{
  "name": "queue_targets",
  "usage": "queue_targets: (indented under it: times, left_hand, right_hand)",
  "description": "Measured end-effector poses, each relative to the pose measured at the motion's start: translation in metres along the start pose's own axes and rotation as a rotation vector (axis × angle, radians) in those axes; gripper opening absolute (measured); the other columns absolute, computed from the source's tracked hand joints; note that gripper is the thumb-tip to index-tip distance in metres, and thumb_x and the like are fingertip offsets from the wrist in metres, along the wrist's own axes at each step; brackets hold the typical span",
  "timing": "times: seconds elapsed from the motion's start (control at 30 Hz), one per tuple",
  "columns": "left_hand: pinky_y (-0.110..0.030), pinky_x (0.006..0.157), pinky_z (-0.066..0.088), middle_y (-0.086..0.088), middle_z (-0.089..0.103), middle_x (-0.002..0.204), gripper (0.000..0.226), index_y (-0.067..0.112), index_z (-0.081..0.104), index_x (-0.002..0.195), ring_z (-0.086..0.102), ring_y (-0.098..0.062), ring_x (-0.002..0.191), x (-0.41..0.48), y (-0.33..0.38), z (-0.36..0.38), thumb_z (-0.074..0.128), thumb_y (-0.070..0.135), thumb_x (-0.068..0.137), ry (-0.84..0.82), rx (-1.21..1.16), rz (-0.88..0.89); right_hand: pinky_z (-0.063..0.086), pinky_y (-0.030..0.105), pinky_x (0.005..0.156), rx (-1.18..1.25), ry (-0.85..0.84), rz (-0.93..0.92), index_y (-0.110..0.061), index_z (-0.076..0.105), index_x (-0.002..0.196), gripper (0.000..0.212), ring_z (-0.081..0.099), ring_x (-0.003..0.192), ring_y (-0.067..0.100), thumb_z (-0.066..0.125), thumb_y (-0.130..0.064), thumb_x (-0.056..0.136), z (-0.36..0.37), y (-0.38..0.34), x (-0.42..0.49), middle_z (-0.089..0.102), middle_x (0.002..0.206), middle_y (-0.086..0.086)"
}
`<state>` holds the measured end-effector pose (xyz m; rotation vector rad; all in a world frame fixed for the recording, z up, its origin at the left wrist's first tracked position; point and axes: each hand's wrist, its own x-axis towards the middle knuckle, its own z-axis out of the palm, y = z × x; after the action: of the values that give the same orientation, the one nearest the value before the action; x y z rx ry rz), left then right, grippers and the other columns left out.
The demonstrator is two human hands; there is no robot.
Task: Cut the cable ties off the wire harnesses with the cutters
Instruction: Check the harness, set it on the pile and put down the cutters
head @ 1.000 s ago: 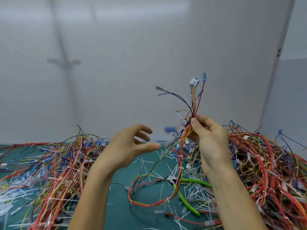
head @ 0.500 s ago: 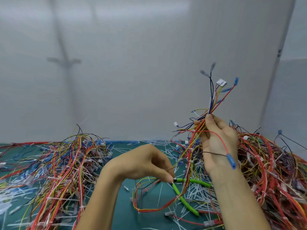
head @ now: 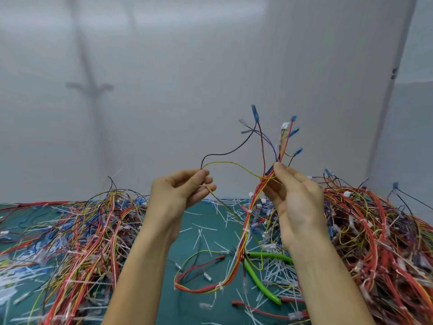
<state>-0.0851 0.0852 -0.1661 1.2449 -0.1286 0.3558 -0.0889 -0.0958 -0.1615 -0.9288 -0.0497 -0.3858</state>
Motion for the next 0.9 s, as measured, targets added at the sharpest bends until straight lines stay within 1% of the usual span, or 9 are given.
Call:
queue_targets:
  times: [0.17, 0.27, 0.37, 0.47, 0.57, 0.67, 0.73, 0.83, 0.9]
  left_hand:
    - [-0.017, 0.061, 0.055, -0.008, 0.076, 0.085, 0.017, 0.012, 0.076, 0.084, 0.075, -0.018, 0.074, -0.002, 0.003, -0.004, 0.071, 0.024, 0.074, -0.101, 0.063, -0.053]
    - [-0.019, 0.068, 0.056, -0.002, 0.077, 0.090, 0.016, 0.018, 0.076, 0.087, 0.074, -0.014, 0.078, -0.004, 0.003, -0.005, 0.068, 0.032, 0.085, -0.231, 0.368, -0.044]
    - [-0.023, 0.083, 0.052, 0.003, 0.076, 0.096, 0.037, 0.019, 0.073, 0.099, 0.072, -0.014, 0.090, -0.009, 0.005, 0.002, 0.065, 0.048, 0.079, -0.428, 0.550, -0.049]
    - [-0.021, 0.081, 0.054, -0.003, 0.076, 0.093, 0.028, 0.013, 0.073, 0.100, 0.072, -0.017, 0.086, -0.016, 0.003, 0.015, 0.073, 0.034, 0.081, -0.570, 0.571, -0.036]
    - [-0.019, 0.072, 0.055, -0.009, 0.076, 0.090, 0.016, 0.006, 0.072, 0.099, 0.071, -0.013, 0.077, -0.018, 0.002, 0.023, 0.073, 0.015, 0.085, -0.533, 0.550, 0.002]
    - [-0.026, 0.074, 0.058, -0.011, 0.075, 0.087, 0.010, 0.003, 0.071, 0.097, 0.071, -0.018, 0.075, -0.019, 0.004, 0.025, 0.068, 0.006, 0.088, -0.469, 0.591, 0.071]
    - [-0.021, 0.066, 0.056, -0.010, 0.075, 0.084, 0.009, 0.006, 0.071, 0.096, 0.069, -0.015, 0.068, -0.018, 0.005, 0.024, 0.065, 0.004, 0.090, -0.389, 0.549, 0.099]
    - [-0.019, 0.061, 0.054, -0.002, 0.076, 0.079, 0.010, 0.007, 0.070, 0.098, 0.067, -0.009, 0.060, -0.016, 0.007, 0.023, 0.062, 0.005, 0.092, -0.259, 0.406, 0.089]
    - [-0.019, 0.062, 0.055, 0.001, 0.076, 0.078, 0.008, 0.008, 0.069, 0.095, 0.066, -0.007, 0.059, -0.014, 0.007, 0.021, 0.063, 0.007, 0.092, -0.178, 0.293, 0.074]
  right_hand:
    - [0.054, 0.020, 0.055, -0.025, -0.016, 0.009, -0.009, 0.067, 0.087, 0.006, 0.065, 0.058, 0.009, 0.065, -0.008, 0.092, 0.001, 0.000, -0.001, 0.067, 0.070, 0.001]
    - [0.054, 0.020, 0.055, -0.061, -0.025, -0.013, -0.011, 0.069, 0.087, 0.005, 0.065, 0.059, 0.006, 0.066, -0.008, 0.091, 0.002, 0.000, -0.002, 0.068, 0.067, -0.003]
    - [0.055, 0.020, 0.058, -0.096, -0.029, -0.043, -0.011, 0.069, 0.087, 0.005, 0.064, 0.061, 0.005, 0.067, -0.010, 0.091, 0.004, 0.001, -0.003, 0.067, 0.070, -0.002]
    - [0.055, 0.021, 0.060, -0.134, -0.049, -0.056, -0.011, 0.069, 0.090, 0.003, 0.066, 0.066, 0.008, 0.067, -0.012, 0.091, 0.005, 0.002, -0.005, 0.067, 0.073, 0.000]
    - [0.056, 0.022, 0.062, -0.127, -0.106, -0.034, -0.009, 0.069, 0.091, 0.004, 0.068, 0.071, 0.013, 0.065, -0.008, 0.092, 0.006, 0.003, -0.007, 0.069, 0.078, 0.005]
    - [0.057, 0.023, 0.067, -0.115, -0.192, -0.003, -0.007, 0.071, 0.092, 0.011, 0.071, 0.078, 0.014, 0.061, -0.006, 0.094, 0.006, 0.000, -0.008, 0.074, 0.084, 0.007]
    - [0.058, 0.024, 0.067, -0.143, -0.221, 0.002, -0.008, 0.072, 0.091, 0.013, 0.071, 0.080, 0.014, 0.060, -0.008, 0.095, 0.004, -0.002, -0.007, 0.074, 0.088, 0.006]
    - [0.058, 0.024, 0.064, -0.359, -0.233, -0.007, -0.014, 0.071, 0.093, 0.009, 0.066, 0.077, 0.010, 0.062, -0.014, 0.095, -0.001, -0.004, -0.004, 0.075, 0.088, 0.001]
    - [0.056, 0.022, 0.063, -0.579, -0.326, 0.028, -0.017, 0.070, 0.099, 0.010, 0.068, 0.077, 0.009, 0.064, -0.024, 0.094, -0.003, -0.005, -0.003, 0.076, 0.090, -0.003]
